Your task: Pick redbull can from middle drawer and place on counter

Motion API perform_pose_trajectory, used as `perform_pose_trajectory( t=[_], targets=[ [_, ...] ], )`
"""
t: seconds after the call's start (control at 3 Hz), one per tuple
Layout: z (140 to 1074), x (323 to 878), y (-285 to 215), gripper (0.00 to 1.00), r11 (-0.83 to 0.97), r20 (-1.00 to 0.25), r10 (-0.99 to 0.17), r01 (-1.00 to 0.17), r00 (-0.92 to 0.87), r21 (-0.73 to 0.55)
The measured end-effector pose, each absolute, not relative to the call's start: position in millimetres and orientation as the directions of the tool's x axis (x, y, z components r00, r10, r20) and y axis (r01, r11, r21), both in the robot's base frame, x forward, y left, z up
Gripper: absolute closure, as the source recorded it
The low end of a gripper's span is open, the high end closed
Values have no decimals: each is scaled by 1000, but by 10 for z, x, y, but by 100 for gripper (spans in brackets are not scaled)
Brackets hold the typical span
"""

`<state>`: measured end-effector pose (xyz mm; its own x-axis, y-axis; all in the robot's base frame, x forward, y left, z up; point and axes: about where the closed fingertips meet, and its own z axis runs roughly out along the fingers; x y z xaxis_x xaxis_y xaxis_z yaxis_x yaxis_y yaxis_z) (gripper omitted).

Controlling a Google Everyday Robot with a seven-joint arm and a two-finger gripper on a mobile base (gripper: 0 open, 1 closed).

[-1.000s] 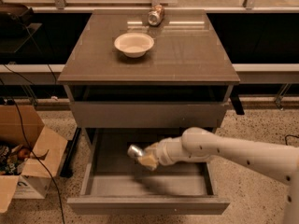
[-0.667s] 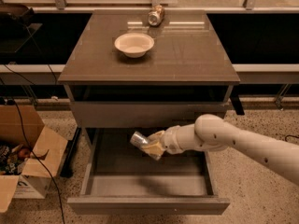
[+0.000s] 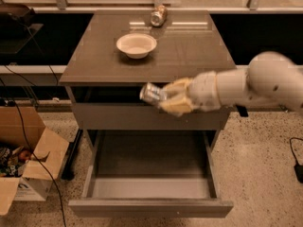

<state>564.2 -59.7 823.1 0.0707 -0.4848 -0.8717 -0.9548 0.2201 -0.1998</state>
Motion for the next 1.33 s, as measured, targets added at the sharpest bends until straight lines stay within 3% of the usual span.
perform_pose_trajectory(
  t=[0.33, 0.67, 1.33],
  targets=[
    [9258, 5592, -680, 100, 161, -819, -517, -912, 249, -378],
    [9258, 5593, -680, 100, 161, -819, -518, -912, 249, -378],
    [9400, 6268, -852, 100, 177, -778, -568, -884, 268, -434]
  ],
)
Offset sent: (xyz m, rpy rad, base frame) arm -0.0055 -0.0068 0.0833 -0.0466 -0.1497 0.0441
